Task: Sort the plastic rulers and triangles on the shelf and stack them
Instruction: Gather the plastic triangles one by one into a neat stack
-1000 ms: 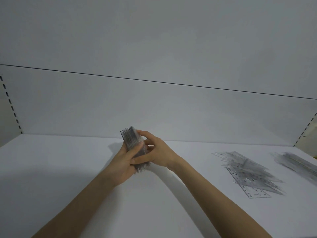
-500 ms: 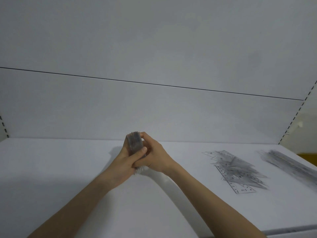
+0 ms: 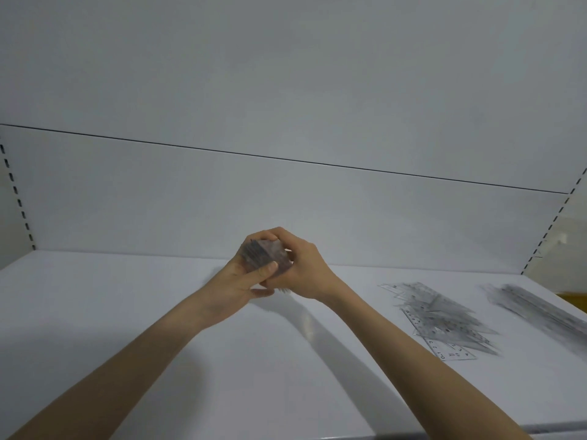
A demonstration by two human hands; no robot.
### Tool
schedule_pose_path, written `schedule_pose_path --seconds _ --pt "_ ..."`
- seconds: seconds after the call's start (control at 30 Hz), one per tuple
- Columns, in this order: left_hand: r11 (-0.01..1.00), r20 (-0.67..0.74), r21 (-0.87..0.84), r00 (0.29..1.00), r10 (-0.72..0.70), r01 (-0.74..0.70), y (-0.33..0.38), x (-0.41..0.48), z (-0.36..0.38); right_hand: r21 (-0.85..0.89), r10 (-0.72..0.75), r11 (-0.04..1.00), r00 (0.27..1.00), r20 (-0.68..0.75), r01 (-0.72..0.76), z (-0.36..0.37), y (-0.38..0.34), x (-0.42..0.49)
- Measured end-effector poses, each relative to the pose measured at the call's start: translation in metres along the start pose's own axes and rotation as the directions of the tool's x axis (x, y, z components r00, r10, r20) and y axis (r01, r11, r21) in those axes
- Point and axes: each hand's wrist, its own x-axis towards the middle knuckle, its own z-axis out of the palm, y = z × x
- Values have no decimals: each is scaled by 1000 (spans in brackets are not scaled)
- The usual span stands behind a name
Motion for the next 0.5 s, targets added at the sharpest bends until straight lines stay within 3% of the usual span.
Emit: schedule_pose_path --seconds 0.17,0.3,0.4,0.5 --pt "989 -28 139 999 -43 46 -2 -6 -15 -88 118 990 989 85 -110 1 10 0" --pt "931 -77 331 988 -133 151 7 -11 -38 -390 207 914 955 211 -112 -3 27 4" --pt "711 -121 663 971 -209 235 6 -12 -36 -543 285 836 911 299 -83 3 35 6" --pt "433 -131 872 962 -242 227 -5 -8 -23 -597 356 799 859 368 -75 13 36 11"
